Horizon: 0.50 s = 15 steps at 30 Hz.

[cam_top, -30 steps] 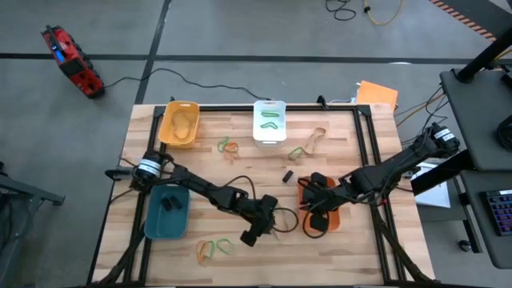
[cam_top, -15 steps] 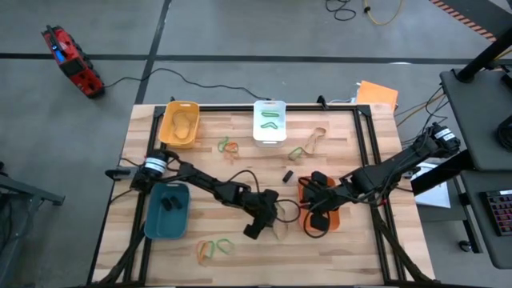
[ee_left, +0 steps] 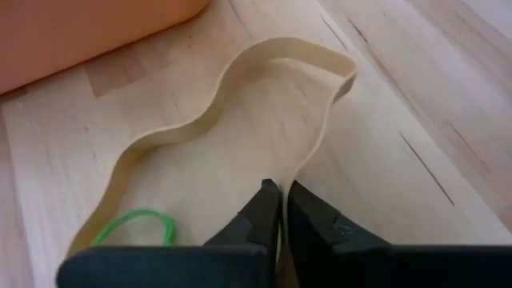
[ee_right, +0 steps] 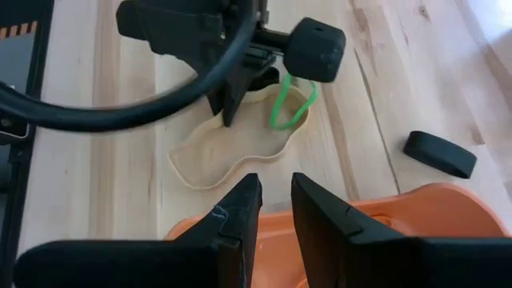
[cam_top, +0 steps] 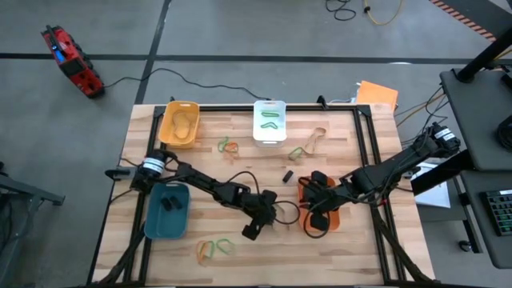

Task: Sort rubber bands into baskets
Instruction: Put the middle light brown rubber band into the yellow bin

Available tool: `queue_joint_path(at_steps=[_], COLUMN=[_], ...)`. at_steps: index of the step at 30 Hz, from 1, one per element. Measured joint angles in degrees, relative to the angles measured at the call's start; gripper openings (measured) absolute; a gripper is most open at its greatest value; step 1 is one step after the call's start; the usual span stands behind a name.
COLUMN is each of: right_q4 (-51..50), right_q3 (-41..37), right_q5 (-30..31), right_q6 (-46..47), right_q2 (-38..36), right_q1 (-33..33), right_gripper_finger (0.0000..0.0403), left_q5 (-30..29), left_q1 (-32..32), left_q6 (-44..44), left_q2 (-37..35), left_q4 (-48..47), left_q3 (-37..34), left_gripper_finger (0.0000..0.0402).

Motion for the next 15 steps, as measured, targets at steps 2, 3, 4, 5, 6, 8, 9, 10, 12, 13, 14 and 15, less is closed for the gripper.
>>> queue_joint_path(at_steps=[2,3,4,5,6,8,9,10,12,13,14,15], right_q4=[0.1,0.0,-0.1,0.0,0.2,0.4,0.5,0.5,0.6,0.6,0.6,0.7], right_q3=[0.0,-0.1,-0.1,-0.2,-0.3,-0.4,-0.5,-0.6,-0.8,-0.9,-1.0,-1.0], right_q5=[1.3,2.0,2.4,2.5,2.7,3.6,4.4,5.3,6.5,7.0,7.4,8.1], right_q6=[-0.1,-0.1,-0.1,-0.1,-0.2,-0.3,-0.4,-0.4,-0.3,-0.4,-0.3,-0.3], right_q2=[0.0,0.0,0.0,0.0,0.0,0.0,0.0,0.0,0.0,0.0,0.0,0.0], right_q1=[0.0,0.0,0.0,0.0,0.0,0.0,0.0,0.0,0.0,0.0,0.0,0.0], right_gripper_finger=[0.0068,0.0068,0.0068,0.0068,0.0068,0.0068,0.0068,0.0068,0.0068,0.0068,0.0068,0.0068], left_q5=[-0.1,-0.2,-0.2,-0.2,-0.2,-0.1,-0.1,-0.1,-0.1,-0.1,-0.7,-2.0], left_q1=[0.0,0.0,0.0,0.0,0.0,0.0,0.0,0.0,-0.1,-0.1,0.0,-0.1], left_q6=[0.9,1.2,1.5,1.9,2.0,2.3,2.4,2.4,2.4,2.4,2.4,2.4], left_q2=[-1.3,-2.2,-3.3,-4.4,-5.7,-8.0,-9.1,-10.5,-13.6,-15.5,-17.2,-19.0], left_q4=[-1.0,-1.1,-1.3,-1.4,-1.7,-2.7,-3.1,-3.8,-5.4,-5.9,-6.5,-7.0], left_q3=[-0.4,-0.5,-0.7,-0.7,-0.7,-0.8,-0.8,-1.1,-1.4,-1.8,-2.4,-3.2], left_gripper_finger=[0.0001,0.0001,0.0001,0.0,0.0,0.0,0.0,0.0,0.0,0.0,0.0,0.0])
